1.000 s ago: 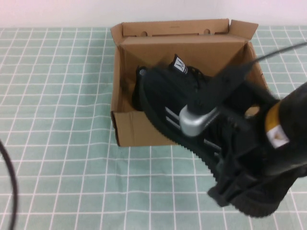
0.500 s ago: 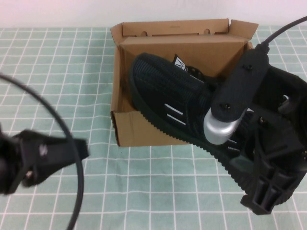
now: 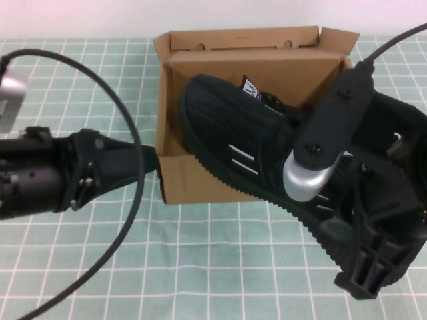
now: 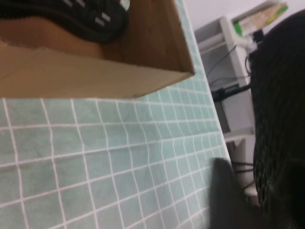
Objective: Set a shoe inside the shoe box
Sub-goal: Hand over the shoe
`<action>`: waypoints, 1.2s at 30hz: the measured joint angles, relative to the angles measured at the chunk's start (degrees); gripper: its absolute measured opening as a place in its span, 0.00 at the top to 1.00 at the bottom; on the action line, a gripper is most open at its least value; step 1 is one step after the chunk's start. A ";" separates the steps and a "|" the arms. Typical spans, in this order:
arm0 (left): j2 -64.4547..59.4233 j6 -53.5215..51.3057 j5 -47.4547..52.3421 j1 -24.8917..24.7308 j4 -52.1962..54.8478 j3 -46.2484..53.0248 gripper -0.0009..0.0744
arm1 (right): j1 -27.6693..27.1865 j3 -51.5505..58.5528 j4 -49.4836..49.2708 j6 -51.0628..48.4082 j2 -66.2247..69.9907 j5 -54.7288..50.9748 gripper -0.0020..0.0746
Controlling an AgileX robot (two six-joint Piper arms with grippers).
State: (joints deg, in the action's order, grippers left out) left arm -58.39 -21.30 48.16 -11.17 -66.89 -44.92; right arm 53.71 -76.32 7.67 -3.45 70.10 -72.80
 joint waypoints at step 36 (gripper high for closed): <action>-17.25 -16.60 -3.15 -10.11 -23.82 -9.29 0.56 | 0.00 0.00 -0.45 0.00 0.00 -0.25 0.97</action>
State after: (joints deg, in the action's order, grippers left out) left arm -75.64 -37.90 45.01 -21.28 -90.71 -54.21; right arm 53.71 -76.32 7.23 -3.45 70.10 -73.05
